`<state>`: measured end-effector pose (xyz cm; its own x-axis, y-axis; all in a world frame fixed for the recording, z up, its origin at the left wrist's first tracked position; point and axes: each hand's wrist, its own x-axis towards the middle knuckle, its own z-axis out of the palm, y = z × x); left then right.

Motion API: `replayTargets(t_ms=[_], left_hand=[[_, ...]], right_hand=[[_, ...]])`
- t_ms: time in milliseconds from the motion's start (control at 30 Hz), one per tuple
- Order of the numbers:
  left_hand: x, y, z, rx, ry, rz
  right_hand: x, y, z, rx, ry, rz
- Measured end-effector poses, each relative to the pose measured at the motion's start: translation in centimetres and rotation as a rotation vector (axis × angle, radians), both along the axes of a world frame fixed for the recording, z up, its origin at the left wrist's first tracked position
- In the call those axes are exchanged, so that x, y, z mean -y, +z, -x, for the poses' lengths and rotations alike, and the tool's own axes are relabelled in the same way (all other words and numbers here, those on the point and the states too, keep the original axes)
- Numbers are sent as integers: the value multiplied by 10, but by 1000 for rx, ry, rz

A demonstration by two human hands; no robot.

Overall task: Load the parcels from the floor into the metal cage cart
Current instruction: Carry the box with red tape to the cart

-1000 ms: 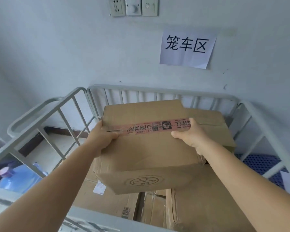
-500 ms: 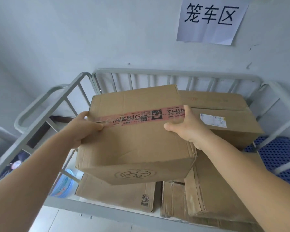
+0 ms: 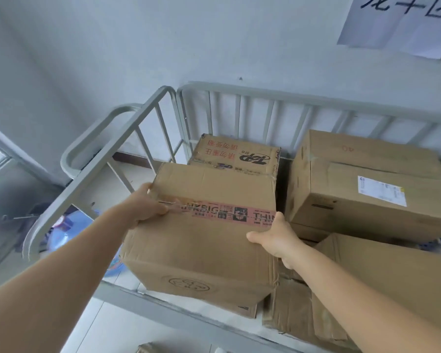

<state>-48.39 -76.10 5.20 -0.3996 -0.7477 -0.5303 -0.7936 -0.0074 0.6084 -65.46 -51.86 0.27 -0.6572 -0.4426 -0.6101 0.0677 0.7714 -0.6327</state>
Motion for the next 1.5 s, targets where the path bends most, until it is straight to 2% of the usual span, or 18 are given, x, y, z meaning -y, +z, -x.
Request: replayTargets(t_ms=[167, 367, 633, 800, 967, 1133, 1233, 1367, 1500], left_hand=[[18, -49, -4, 134, -38, 45], [39, -106, 4, 237, -28, 11], [53, -168, 22, 216, -2, -99], [57, -194, 21, 249, 2, -52], [50, -188, 20, 356, -109, 9], [37, -170, 16, 433, -258, 147], [31, -148, 7, 456, -317, 229], [20, -102, -14, 455, -304, 356], [-5, -48, -55, 425, -194, 474]], right_hand=[[23, -47, -9, 60, 0, -65], [52, -101, -10, 101, 24, -139], [73, -149, 2, 77, -2, -222], [82, -165, 0, 45, 13, -253], [91, -170, 2, -16, 55, -286], [96, -147, -1, -309, 380, -268], [104, -122, -6, -392, 577, -218], [117, -80, -21, -492, 789, -148], [124, -31, -48, -591, 919, -52]])
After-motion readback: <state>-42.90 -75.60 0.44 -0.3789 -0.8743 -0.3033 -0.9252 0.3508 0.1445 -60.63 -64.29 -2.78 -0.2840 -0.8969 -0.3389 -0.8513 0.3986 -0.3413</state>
